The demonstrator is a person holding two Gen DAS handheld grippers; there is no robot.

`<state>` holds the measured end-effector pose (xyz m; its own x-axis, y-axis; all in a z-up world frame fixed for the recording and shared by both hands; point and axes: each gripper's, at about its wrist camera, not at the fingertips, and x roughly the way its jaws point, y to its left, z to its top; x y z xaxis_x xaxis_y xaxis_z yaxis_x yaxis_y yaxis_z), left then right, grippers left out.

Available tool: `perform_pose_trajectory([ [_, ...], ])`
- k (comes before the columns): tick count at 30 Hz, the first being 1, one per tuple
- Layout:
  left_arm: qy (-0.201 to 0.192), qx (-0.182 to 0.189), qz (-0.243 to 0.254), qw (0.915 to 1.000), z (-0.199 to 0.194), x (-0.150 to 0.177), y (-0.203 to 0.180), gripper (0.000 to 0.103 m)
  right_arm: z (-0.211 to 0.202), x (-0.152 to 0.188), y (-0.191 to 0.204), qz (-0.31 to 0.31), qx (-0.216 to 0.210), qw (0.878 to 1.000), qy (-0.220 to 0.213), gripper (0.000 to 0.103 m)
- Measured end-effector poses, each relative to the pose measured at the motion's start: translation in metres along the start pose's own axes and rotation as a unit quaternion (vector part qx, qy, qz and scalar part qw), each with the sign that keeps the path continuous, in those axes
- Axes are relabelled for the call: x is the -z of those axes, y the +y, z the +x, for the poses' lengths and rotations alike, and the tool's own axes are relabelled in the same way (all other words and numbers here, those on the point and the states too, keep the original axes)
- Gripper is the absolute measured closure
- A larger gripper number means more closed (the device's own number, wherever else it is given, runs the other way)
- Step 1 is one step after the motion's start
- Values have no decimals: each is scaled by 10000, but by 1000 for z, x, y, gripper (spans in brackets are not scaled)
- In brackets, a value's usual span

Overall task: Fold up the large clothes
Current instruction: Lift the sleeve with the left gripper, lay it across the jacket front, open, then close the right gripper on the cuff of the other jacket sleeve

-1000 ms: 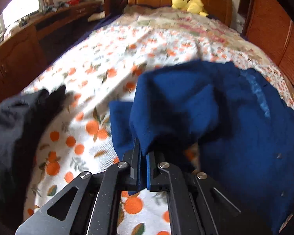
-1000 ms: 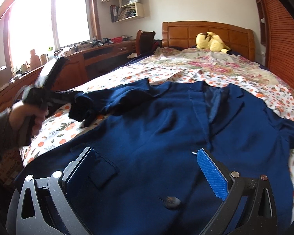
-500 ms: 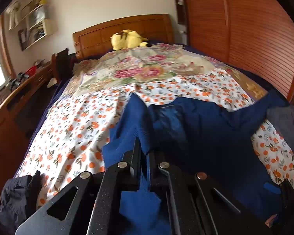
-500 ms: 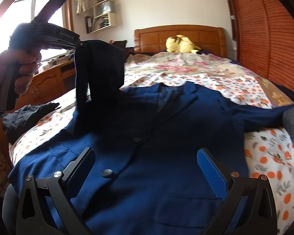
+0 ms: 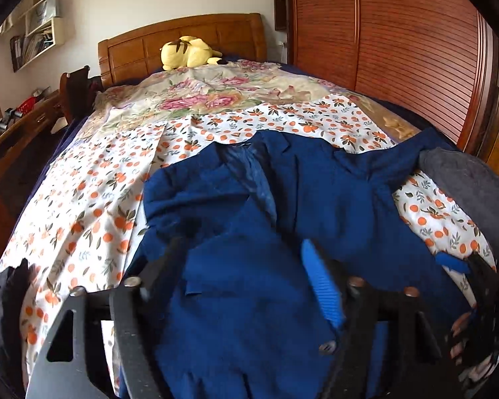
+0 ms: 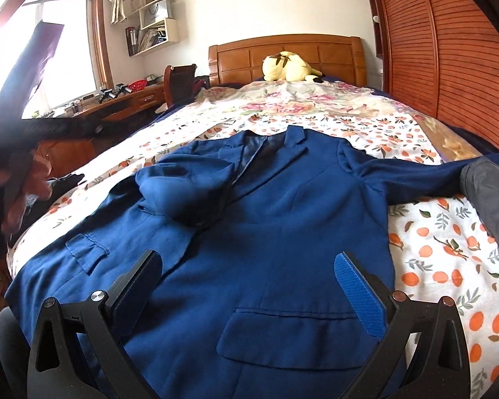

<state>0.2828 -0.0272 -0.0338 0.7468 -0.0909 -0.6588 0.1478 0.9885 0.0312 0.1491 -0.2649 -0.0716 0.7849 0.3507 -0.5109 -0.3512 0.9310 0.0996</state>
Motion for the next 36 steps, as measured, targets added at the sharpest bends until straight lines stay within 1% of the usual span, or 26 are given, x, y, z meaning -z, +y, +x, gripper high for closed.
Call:
perform_pose_trajectory([
  [3,-100,-120,-70,9999,-3,18,10,27,5,-5,10,-49,-47,10000,25,0],
  [7,-105,-89,-282,9995,-3,43,28,27,19,-10,22,-189,-127,9997,103,0],
  [12,-218,-207,-485,9984,-2,75,50,27,31,-15,38,-312,-218,9992,106,0],
  [17,-305,-340,-623,9970,7,103,70,27,51,-19,38,-309,-295,9990,105,0],
  [20,-346,-408,-685,9962,11,115,82,27,68,-15,35,-341,-240,9989,218,0],
  [22,-353,-344,-805,9955,12,119,90,27,76,-13,35,-326,-197,9987,326,0],
  [25,-565,-181,-1048,9927,5,125,102,27,78,-16,34,-310,-157,9988,334,0],
  [29,-733,-199,-1215,9897,1,130,109,27,76,-17,33,-244,-167,9991,298,0],
  [33,-724,-40,-1222,9899,-1,130,113,27,79,-19,38,-362,-162,9983,437,1],
  [36,-734,1,-1182,9903,-7,132,117,27,79,-28,48,-557,-127,9970,514,2],
])
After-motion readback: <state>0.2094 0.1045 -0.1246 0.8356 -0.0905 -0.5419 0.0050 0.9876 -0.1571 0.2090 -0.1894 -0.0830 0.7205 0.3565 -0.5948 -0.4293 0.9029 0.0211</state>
